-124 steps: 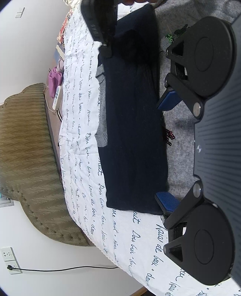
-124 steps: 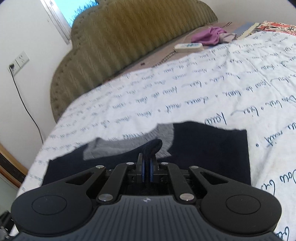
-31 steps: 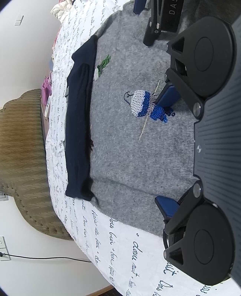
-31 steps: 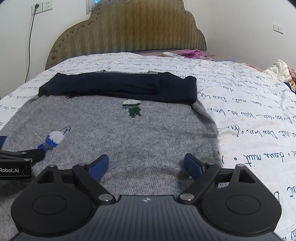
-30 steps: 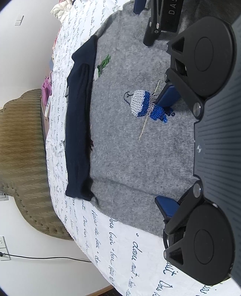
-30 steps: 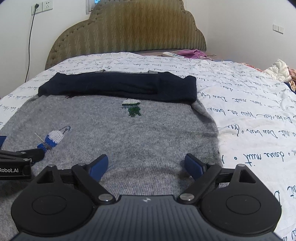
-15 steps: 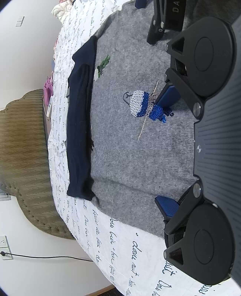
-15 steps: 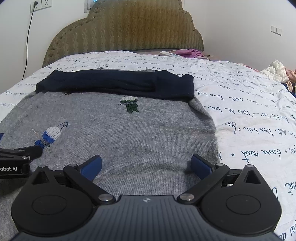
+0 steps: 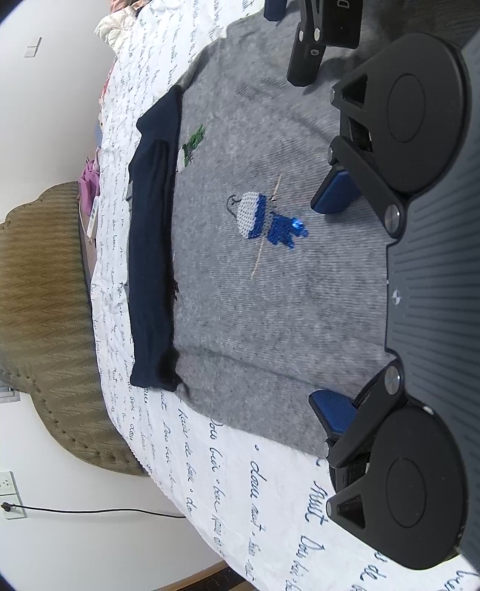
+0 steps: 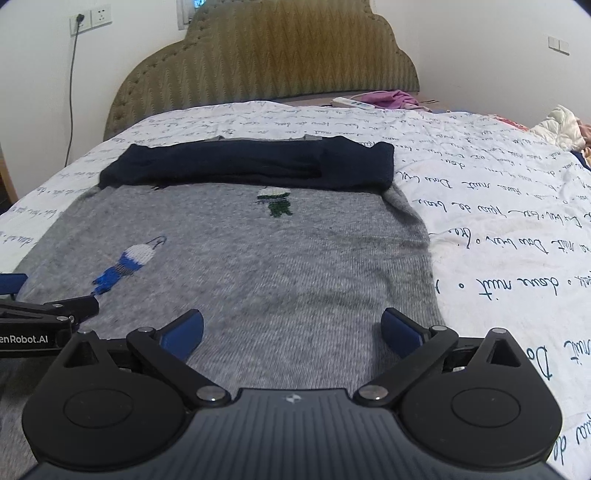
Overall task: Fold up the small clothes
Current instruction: 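Move both open tools along the grey sweater body toward its hem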
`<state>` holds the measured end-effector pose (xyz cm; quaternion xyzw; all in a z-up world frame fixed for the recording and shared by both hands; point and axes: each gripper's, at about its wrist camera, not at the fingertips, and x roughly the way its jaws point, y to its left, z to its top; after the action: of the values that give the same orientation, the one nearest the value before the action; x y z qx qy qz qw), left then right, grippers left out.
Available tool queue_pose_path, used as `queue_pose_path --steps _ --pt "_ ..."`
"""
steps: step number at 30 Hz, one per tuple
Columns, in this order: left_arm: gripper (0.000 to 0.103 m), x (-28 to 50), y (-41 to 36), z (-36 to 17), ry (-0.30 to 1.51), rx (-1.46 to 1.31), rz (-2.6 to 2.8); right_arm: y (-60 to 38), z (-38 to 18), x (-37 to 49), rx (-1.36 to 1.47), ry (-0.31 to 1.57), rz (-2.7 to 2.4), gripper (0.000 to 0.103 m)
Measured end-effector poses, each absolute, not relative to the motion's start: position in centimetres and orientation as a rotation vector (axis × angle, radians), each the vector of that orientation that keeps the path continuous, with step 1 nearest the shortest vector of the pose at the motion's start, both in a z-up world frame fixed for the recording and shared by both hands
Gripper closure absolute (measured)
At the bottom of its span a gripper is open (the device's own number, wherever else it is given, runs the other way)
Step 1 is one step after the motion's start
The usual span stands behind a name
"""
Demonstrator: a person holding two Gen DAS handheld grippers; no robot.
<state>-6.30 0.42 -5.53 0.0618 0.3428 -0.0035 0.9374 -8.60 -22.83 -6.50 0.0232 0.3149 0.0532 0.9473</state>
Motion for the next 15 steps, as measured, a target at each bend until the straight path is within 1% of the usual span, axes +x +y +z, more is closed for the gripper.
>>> queue_pose_path --steps 15 --pt "0.001 -9.8 2.6 -3.8 0.715 0.105 -0.011 -24.8 -5.4 -12.6 0.151 0.657 0.176 0.0"
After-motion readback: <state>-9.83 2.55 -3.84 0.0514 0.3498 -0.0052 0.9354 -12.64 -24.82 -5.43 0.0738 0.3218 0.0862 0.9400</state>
